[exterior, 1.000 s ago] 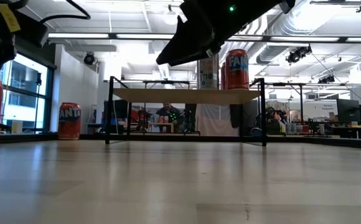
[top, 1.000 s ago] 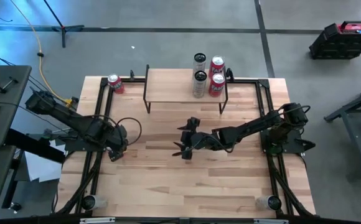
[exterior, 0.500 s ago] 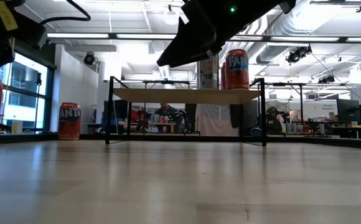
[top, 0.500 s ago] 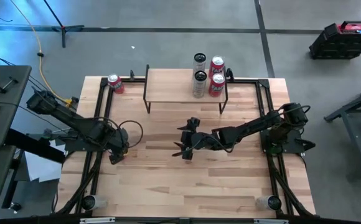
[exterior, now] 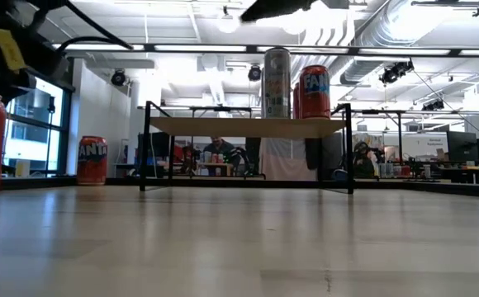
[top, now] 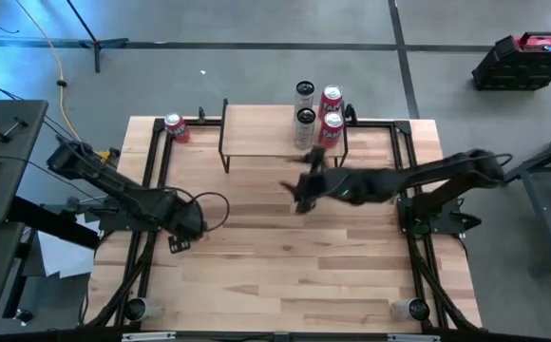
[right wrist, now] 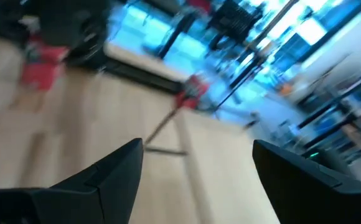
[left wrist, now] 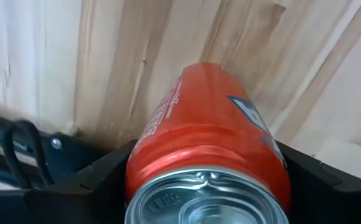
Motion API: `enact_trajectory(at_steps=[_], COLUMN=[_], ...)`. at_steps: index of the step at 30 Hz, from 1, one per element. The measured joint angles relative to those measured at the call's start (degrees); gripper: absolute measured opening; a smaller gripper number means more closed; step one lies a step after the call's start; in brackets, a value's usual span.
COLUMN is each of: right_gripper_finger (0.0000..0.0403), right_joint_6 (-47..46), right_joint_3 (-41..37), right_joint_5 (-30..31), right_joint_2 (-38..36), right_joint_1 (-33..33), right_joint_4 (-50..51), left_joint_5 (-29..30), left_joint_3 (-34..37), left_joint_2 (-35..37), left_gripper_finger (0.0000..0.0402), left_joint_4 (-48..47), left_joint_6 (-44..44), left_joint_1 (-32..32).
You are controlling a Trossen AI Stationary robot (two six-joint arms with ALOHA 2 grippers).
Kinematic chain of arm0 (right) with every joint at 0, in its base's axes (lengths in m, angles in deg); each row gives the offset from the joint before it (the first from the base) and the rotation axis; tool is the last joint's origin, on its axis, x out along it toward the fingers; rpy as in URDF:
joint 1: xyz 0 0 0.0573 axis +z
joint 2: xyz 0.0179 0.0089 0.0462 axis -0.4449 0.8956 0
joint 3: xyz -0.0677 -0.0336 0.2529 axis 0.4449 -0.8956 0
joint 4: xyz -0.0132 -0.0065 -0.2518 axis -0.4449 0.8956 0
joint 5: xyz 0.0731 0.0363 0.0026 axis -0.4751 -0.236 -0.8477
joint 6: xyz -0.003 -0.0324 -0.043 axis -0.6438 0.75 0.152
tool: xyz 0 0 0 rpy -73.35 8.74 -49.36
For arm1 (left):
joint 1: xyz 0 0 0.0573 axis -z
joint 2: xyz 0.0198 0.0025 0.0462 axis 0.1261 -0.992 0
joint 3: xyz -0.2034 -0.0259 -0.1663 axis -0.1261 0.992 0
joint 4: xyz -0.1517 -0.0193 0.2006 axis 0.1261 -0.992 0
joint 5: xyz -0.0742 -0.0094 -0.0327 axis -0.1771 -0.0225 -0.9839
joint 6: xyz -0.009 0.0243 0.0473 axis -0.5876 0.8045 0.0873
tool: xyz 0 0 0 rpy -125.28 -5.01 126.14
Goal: Place canned beverage on shelf
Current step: Put the bottom red soda can on the shelf
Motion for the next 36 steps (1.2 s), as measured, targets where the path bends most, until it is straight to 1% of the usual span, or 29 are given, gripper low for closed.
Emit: enact_trajectory(at_steps=[3, 6, 9, 11, 14, 17, 21, 23, 25, 27, 28, 31, 33, 34, 36], right_gripper_finger=[0.0287, 0.0287, 0.0287, 0.0287, 0.0287, 0.0287, 0.0287, 0.0287, 0.0287, 0.0287, 0.0287, 0.0287, 0.0287, 0.0287, 0.0287], right_joint_6=[2.2, 3.2, 3.5, 3.4, -0.2, -4.6, -5.3, -6.6, -8.3, -10.4, -11.0, -11.9, -11.2, -10.5, -8.4], right_joint_3=[0.0, 0.0, 0.0, 0.0, 0.1, 0.1, 0.1, 0.1, 0.1, 0.1, 0.1, 0.1, 0.1, 0.1, 0.1], right_joint_5=[-1.7, -7.2, -13.5, -15.8, -17.5, -18.4, -18.3, -16.5, -14.5, -13.5, -13.4, -13.4, -13.3, -12.7, -10.9], right_joint_2=[-4.9, -8.2, -10.3, -11.7, -13.3, -13.8, -13.5, -13.4, -13.4, -13.4, -13.4, -13.4, -13.7, -13.8, -15.0], right_joint_1=[-3.0, -6.3, -8.3, -8.8, -9.0, -9.0, -9.0, -9.0, -8.9, -8.9, -8.9, -8.8, -8.4, -8.1, -7.7], right_joint_4=[0.1, -0.5, -4.2, -6.2, -8.3, -12.0, -14.6, -14.0, -13.0, -12.3, -12.3, -12.4, -12.4, -12.8, -11.9], left_joint_5=[0.6, -0.4, -3.0, -3.3, -3.1, -0.8, 3.7, 6.5, 10.3, 13.7, 14.5, 14.3, 14.2, 13.9, 13.8], left_joint_3=[0.2, -0.7, -4.7, -8.1, -13.8, -20.2, -28.3, -31.7, -33.9, -35.0, -35.1, -34.9, -35.0, -35.5, -37.5], left_joint_2=[1.1, 2.0, 2.9, 3.3, 3.3, 3.4, 3.7, 3.5, 3.1, 2.9, 2.8, 1.5, -0.3, -1.7, -5.0], left_gripper_finger=[0.0283, 0.0283, 0.0283, 0.0283, 0.0283, 0.0283, 0.0283, 0.0283, 0.0283, 0.0283, 0.0283, 0.0283, 0.0283, 0.0283, 0.0283], left_joint_4=[0.0, -1.2, -4.9, -8.2, -14.1, -18.5, -17.7, -17.5, -16.0, -10.6, -7.3, 1.8, 8.1, 9.9, 10.5], left_joint_6=[3.1, 5.9, 10.9, 13.5, 16.8, 20.1, 25.4, 29.0, 33.7, 38.9, 41.3, 47.6, 50.3, 51.1, 52.3], left_joint_1=[-2.3, -5.3, -8.1, -8.9, -9.0, -9.0, -9.9, -11.5, -13.9, -16.8, -18.5, -24.1, -27.2, -28.9, -31.7])
